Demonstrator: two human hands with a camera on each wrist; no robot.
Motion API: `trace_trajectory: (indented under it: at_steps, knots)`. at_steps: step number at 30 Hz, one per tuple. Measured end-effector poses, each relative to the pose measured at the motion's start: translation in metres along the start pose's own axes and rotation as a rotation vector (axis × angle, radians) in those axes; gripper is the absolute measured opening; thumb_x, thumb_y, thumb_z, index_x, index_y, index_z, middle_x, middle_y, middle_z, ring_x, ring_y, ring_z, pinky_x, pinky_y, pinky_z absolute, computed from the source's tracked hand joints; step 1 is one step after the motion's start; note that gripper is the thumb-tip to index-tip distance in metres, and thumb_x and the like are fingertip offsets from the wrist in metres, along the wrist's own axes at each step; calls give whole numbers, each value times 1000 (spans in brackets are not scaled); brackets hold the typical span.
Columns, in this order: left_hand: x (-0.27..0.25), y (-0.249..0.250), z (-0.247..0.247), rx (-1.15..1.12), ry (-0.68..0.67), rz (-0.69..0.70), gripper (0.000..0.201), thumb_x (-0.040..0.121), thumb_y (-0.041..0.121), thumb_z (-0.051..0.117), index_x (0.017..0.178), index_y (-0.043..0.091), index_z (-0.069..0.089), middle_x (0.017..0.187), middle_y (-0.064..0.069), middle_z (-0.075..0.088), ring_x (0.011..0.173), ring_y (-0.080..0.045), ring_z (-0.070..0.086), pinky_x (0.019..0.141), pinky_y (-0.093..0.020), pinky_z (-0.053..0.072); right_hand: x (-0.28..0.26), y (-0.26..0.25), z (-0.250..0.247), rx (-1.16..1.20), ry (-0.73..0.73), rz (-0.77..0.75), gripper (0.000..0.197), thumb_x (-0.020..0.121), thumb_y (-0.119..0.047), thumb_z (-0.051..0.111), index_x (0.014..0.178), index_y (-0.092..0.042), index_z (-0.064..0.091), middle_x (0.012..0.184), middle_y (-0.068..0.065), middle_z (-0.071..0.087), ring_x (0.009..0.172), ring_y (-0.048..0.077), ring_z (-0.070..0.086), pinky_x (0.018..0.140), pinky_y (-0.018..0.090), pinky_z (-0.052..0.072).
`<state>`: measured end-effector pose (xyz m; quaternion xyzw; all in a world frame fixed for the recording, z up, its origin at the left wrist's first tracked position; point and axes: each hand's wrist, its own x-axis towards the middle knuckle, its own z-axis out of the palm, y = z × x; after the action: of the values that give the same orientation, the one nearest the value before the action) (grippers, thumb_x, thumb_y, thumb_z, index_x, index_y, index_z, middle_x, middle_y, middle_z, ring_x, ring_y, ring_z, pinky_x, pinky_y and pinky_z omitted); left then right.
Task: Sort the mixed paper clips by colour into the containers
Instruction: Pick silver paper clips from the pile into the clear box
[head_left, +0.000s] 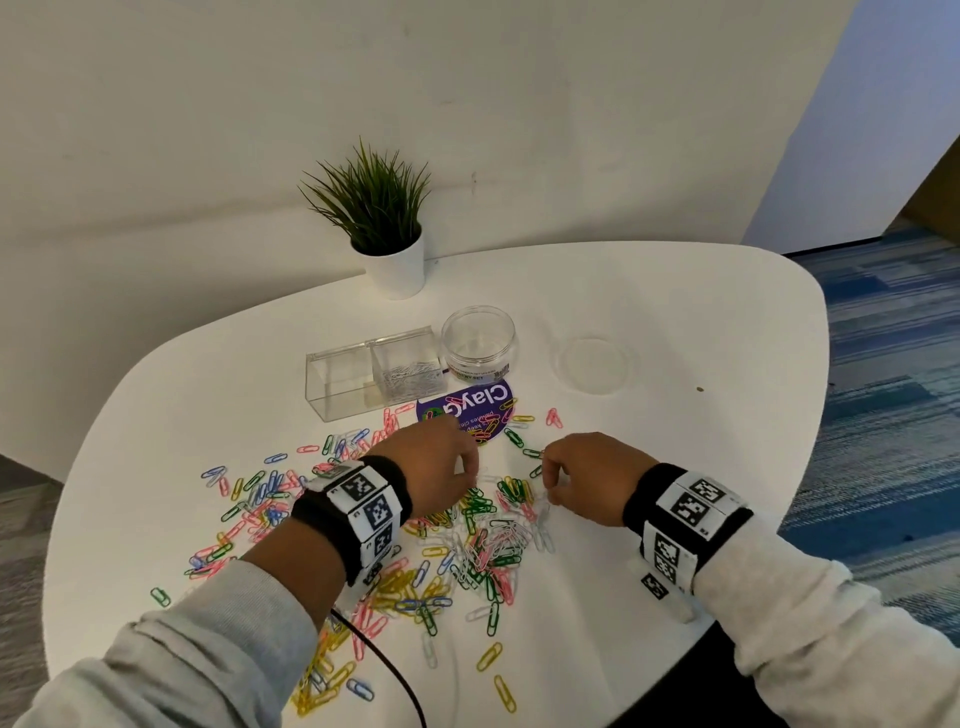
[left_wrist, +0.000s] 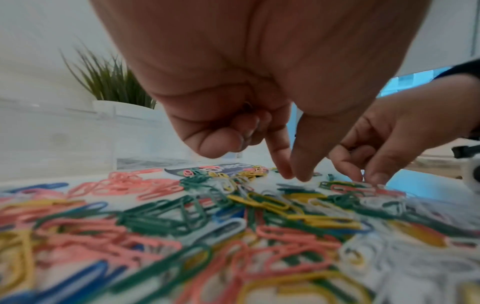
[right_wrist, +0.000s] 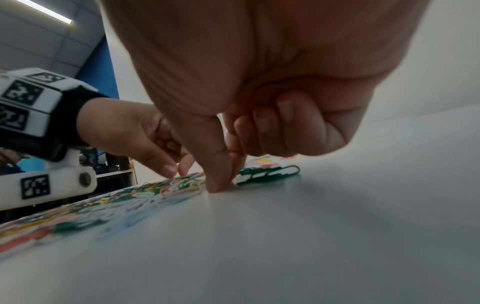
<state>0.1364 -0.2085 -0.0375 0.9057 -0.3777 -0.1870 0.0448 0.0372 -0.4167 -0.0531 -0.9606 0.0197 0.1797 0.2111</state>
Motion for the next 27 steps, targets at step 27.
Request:
trace_trajectory:
  at_steps: [27]
  knots:
    - [46,-86,-71,-97,375,-125,20,99,24,51,116,19,60,106,-1,59,97,-21,59,87,-32,46,-4,-9,1,-154,-24,7,8,80,-28,54,79,-21,52,81,-5,57,69,12,49,62,27,43]
